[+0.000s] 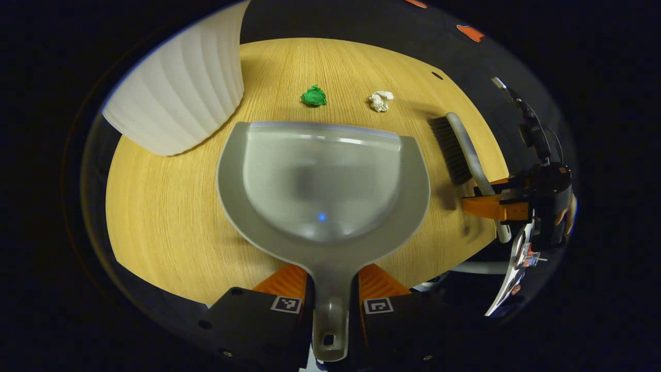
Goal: Pick up the small broom and dustpan from the desktop, sweep the trash into the dustpan with the broom, and then empty the trash into the garbage bin.
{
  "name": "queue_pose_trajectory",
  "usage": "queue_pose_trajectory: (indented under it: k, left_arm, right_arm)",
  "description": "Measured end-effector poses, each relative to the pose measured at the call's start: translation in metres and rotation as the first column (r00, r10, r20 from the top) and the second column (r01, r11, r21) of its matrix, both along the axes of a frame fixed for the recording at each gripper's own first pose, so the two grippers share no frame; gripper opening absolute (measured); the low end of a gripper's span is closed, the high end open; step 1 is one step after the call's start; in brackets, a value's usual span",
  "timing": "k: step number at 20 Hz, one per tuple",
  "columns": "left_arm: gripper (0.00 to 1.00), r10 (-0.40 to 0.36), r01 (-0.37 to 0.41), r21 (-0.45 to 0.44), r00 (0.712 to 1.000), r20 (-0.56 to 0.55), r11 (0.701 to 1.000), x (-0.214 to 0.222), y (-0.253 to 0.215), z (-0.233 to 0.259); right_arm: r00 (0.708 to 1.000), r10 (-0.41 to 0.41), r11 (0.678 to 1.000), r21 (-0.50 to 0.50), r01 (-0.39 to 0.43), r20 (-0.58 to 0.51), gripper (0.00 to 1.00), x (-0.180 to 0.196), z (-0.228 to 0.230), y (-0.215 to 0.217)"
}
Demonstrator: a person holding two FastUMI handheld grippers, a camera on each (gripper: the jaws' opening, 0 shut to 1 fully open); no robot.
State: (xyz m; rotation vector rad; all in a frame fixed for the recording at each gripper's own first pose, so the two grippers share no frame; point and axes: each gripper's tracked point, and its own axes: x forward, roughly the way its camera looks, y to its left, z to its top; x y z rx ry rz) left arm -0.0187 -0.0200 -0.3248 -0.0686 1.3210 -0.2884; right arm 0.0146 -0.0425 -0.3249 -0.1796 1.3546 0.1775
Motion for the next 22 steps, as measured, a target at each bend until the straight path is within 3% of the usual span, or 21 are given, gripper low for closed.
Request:
queue_pose_trajectory:
  k: [1,2,3,4,6,10,14,19,22]
  left_arm:
    - [0.29,-0.003,0.003,0.002,1.000,0.001,1.000,-0.001,0.001,-0.001]
    - [0.29,-0.004,0.004,0.000,1.000,0.001,1.000,-0.001,0.000,-0.002]
    - [0.29,-0.006,0.006,-0.004,1.000,-0.001,1.000,0.000,0.000,-0.001]
    - [0.29,-0.011,0.010,-0.006,1.000,-0.002,1.000,0.000,0.000,-0.002]
    - [0.29,-0.020,0.020,0.002,1.000,0.009,1.000,0.002,0.002,-0.002]
    - [0.29,-0.067,0.067,-0.001,0.997,0.036,0.998,-0.003,0.005,0.001]
    - [0.29,-0.189,0.188,0.021,0.978,0.092,0.982,-0.012,0.024,-0.005]
    - [0.29,-0.331,0.320,0.113,0.939,0.092,0.940,0.007,0.050,-0.011]
    - [0.29,-0.321,0.315,0.088,0.945,0.064,0.945,0.020,0.055,-0.017]
  right_arm:
    - [1.000,-0.002,1.000,0.008,0.002,-0.001,0.65,-0.001,-0.002,0.004]
    - [1.000,-0.008,1.000,0.010,0.008,0.009,0.41,0.001,0.000,0.004]
    - [1.000,-0.009,1.000,0.002,0.009,0.017,0.41,0.005,-0.003,0.001]
    - [1.000,0.006,1.000,0.011,-0.006,0.015,0.26,0.003,-0.003,0.003]
    - [0.999,0.033,0.999,0.016,-0.033,0.020,0.20,0.004,-0.001,0.008]
    - [0.995,0.050,0.998,0.033,-0.053,0.090,0.14,0.014,0.013,0.011]
    - [0.984,0.053,0.997,0.042,-0.061,0.173,0.14,0.051,0.045,0.012]
    - [0.966,0.169,0.986,-0.028,-0.167,0.198,0.14,0.113,0.056,0.022]
    - [0.946,0.271,0.958,-0.141,-0.248,0.177,0.14,0.150,0.044,0.026]
